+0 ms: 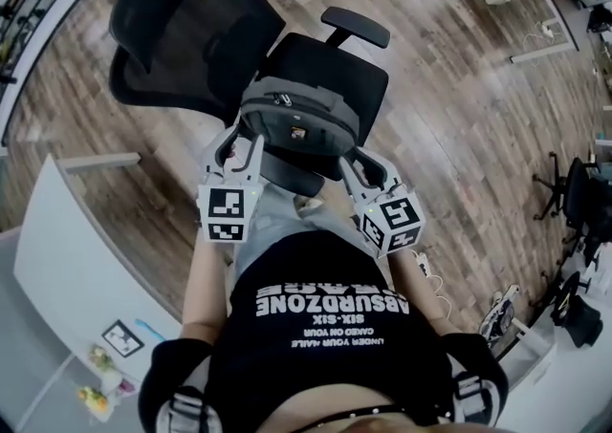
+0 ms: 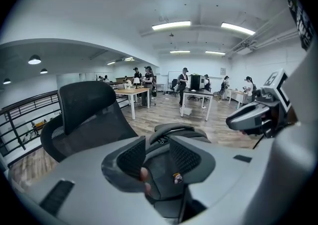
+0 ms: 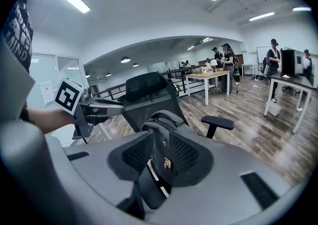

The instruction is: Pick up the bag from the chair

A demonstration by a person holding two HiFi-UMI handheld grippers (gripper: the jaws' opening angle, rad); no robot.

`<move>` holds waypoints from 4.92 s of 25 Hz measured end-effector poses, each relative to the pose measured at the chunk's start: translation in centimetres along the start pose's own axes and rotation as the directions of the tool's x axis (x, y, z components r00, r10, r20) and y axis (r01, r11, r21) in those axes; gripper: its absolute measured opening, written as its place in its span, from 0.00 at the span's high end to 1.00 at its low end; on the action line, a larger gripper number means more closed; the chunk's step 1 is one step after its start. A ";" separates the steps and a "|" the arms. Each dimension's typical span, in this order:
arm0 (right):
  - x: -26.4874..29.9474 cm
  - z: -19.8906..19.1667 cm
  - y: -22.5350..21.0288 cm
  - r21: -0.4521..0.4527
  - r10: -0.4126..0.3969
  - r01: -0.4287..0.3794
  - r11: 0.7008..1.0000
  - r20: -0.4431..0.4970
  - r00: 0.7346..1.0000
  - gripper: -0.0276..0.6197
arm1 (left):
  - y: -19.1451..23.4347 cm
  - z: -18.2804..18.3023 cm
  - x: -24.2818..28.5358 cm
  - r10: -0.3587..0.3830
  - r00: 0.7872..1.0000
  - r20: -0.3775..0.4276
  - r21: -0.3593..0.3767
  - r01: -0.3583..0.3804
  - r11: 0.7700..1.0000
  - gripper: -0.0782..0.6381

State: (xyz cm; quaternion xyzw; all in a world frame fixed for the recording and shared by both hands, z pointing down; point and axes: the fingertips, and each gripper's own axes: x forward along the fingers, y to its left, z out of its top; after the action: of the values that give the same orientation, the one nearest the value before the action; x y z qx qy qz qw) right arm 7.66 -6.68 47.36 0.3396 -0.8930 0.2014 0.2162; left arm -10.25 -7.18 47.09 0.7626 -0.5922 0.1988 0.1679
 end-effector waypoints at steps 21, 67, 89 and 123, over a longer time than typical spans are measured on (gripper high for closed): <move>4.3 -2.0 -1.1 -0.195 -0.165 0.140 0.971 -0.115 0.980 0.73 | 2.6 -3.4 4.4 -0.090 0.989 -0.114 0.199 0.111 0.974 0.66; 8.4 -8.7 -7.6 -0.194 -0.400 0.356 0.914 -0.286 0.871 0.74 | 5.1 -11.9 12.7 -0.163 0.918 -0.361 0.279 0.273 0.920 0.66; 8.9 -9.0 -8.1 -0.137 -0.379 0.355 0.925 -0.247 0.892 0.80 | 6.4 -13.5 14.0 -0.093 0.926 -0.365 0.180 0.168 0.969 0.77; 8.5 -8.9 -9.1 -0.079 -0.387 0.379 0.922 -0.220 0.895 0.85 | 5.6 -12.8 13.6 -0.213 0.903 -0.372 -0.034 0.216 0.976 0.81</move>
State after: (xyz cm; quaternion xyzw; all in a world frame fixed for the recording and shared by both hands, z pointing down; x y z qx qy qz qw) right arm 10.46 -12.80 61.07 0.4792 -0.7806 0.1777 0.3598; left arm -14.01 -13.59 65.11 0.7718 -0.4613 0.3231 0.2953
